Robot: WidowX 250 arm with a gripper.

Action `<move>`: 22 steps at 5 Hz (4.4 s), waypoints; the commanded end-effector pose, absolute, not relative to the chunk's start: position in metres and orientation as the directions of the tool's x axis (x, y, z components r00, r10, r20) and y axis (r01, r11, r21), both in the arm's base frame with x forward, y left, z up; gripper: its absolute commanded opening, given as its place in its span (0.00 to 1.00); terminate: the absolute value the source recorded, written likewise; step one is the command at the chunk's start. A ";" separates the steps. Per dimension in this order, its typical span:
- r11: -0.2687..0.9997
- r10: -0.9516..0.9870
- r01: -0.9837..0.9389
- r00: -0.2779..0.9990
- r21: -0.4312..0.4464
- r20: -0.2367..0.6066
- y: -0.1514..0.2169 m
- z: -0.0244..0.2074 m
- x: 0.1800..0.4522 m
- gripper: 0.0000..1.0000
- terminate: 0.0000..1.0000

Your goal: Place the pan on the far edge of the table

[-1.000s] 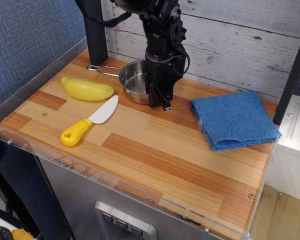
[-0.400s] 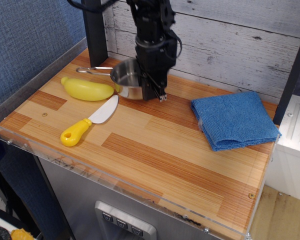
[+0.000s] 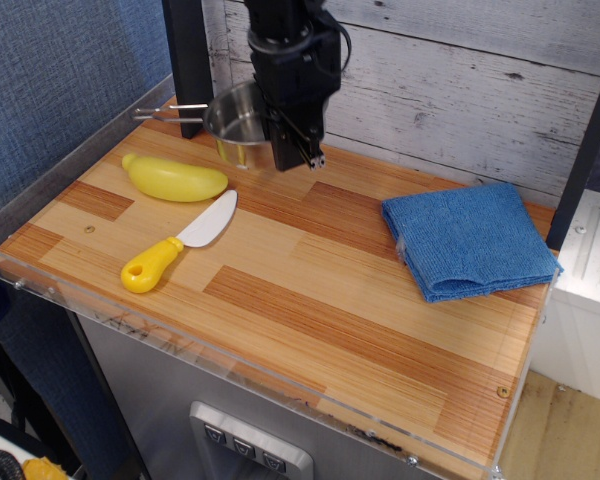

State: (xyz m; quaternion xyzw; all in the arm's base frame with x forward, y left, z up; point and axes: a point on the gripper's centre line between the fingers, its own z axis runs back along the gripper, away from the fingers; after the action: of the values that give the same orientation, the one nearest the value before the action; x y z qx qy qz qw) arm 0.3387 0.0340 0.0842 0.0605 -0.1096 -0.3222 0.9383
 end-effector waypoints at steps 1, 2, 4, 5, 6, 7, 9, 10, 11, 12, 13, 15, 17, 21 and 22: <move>0.752 -0.660 0.620 0.708 0.224 0.252 0.009 0.129 0.292 0.00 0.00; 0.705 -0.709 0.674 0.659 0.221 0.253 -0.015 0.129 0.263 0.00 0.00; 0.647 -0.762 0.730 0.610 0.219 0.216 -0.045 0.109 0.233 0.00 0.00; 0.632 -0.775 0.746 0.604 0.213 0.184 -0.054 0.091 0.228 0.00 0.00; 0.615 -0.788 0.761 0.598 0.207 0.145 -0.060 0.072 0.224 0.00 0.00; 0.610 -0.793 0.772 0.598 0.181 0.121 -0.064 0.053 0.223 0.00 0.00; 0.598 -0.801 0.789 0.593 0.144 0.077 -0.070 0.021 0.223 0.00 0.00; 0.595 -0.802 0.787 0.594 0.163 0.055 -0.071 0.018 0.224 0.00 0.00; 0.595 -0.798 0.783 0.603 0.183 0.017 -0.070 0.018 0.225 1.00 0.00; 0.597 -0.795 0.778 0.607 0.197 0.014 -0.068 0.018 0.225 1.00 0.00; 0.599 -0.793 0.775 0.609 0.204 0.017 -0.069 0.020 0.223 1.00 0.00; 0.635 -0.769 0.749 0.636 0.189 0.066 -0.064 0.037 0.226 1.00 0.00; 0.667 -0.745 0.724 0.644 0.177 0.175 -0.058 0.078 0.223 1.00 0.00; 0.773 -0.620 0.609 0.662 0.179 0.421 -0.030 0.163 0.210 1.00 0.00; 0.802 -0.584 0.570 0.684 0.178 0.437 -0.026 0.164 0.208 1.00 0.00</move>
State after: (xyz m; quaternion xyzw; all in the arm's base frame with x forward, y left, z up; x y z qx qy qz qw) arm 0.2138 -0.0324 0.1617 0.0102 -0.2330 -0.3190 0.9186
